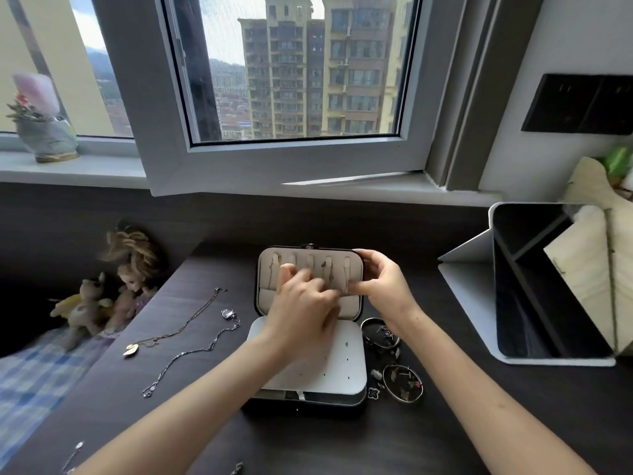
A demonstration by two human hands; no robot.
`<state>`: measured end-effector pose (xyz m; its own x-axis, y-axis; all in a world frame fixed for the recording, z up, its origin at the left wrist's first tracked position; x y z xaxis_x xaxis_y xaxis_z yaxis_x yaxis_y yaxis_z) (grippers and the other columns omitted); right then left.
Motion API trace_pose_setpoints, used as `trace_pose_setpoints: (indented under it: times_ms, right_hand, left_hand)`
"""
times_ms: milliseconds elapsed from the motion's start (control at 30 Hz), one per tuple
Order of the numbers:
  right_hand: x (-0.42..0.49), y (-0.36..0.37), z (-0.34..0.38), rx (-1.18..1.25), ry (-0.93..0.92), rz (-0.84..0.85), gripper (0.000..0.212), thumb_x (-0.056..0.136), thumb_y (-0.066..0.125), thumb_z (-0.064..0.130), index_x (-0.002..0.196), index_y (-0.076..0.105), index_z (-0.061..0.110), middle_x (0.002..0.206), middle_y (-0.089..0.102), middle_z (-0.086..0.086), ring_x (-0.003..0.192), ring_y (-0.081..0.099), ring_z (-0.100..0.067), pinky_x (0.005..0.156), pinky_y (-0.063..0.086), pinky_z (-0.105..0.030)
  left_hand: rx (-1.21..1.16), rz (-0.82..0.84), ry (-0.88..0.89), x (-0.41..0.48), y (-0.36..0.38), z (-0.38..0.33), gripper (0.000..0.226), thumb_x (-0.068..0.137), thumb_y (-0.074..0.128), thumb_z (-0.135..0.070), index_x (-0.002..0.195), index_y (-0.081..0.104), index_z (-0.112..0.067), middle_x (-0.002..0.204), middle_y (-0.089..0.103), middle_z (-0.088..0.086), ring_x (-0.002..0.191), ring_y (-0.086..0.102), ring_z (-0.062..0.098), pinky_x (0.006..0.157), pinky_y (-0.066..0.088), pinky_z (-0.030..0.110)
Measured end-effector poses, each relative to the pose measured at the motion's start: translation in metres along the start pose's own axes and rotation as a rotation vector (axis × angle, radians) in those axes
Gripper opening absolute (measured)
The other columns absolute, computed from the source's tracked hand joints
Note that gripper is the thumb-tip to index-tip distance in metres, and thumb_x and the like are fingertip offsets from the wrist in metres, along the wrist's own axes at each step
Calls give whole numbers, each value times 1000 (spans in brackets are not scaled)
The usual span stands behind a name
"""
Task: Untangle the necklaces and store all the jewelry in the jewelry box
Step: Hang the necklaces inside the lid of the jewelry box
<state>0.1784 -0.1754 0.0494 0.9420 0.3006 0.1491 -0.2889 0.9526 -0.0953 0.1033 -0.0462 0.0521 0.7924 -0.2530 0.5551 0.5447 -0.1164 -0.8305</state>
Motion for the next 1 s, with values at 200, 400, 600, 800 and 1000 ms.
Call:
trace_pose_setpoints:
  times_ms: [200, 400, 600, 800, 1000]
  right_hand:
    - [12, 2, -14, -71, 160, 9, 64, 76, 65, -6, 135, 45, 9, 120, 60, -7, 112, 58, -21, 76, 50, -23]
    - [15, 6, -20, -196, 237, 40, 34, 83, 58, 0, 116, 61, 8, 111, 67, -8, 96, 64, -15, 73, 52, -24]
    - [6, 20, -2, -897, -32, -89, 40, 90, 56, 15, 129, 53, 8, 127, 58, -10, 120, 50, -27, 98, 42, -36]
    - [-26, 73, 44, -853, -330, 75, 19, 91, 56, 17, 105, 68, 13, 107, 66, -3, 105, 55, -22, 93, 43, -34]
    - [-56, 113, 69, -876, -473, 201, 16, 90, 57, 17, 96, 71, 14, 99, 66, 2, 99, 54, -19, 72, 29, -20]
  left_hand:
    - [-173, -16, -134, -9, -22, 30, 18, 81, 57, -32, 85, 75, -31, 84, 69, -10, 82, 58, 18, 76, 23, 33]
    - [-350, 65, -398, -36, -56, 83, 25, 76, 52, -38, 86, 74, -32, 83, 63, -19, 86, 57, 4, 92, 35, 36]
    - [-186, 313, -575, -90, -76, 124, 8, 78, 58, -37, 73, 64, -35, 72, 59, -19, 82, 56, 8, 91, 36, 32]
    - [-19, 499, -672, -129, -65, 139, 7, 85, 60, -30, 79, 63, -28, 85, 62, -10, 96, 58, 15, 78, 33, 30]
    - [-23, 599, -735, -147, -67, 148, 9, 82, 64, -28, 76, 63, -22, 92, 69, 2, 91, 62, 20, 72, 48, 25]
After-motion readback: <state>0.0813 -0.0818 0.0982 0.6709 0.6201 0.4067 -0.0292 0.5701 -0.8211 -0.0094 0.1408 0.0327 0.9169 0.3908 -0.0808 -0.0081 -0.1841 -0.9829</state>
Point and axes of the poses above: each hand's wrist, its own x-axis towards the middle knuckle, its own y-axis out of the palm, z = x × y, the point moved 3 cm from there along x, towards the middle knuckle
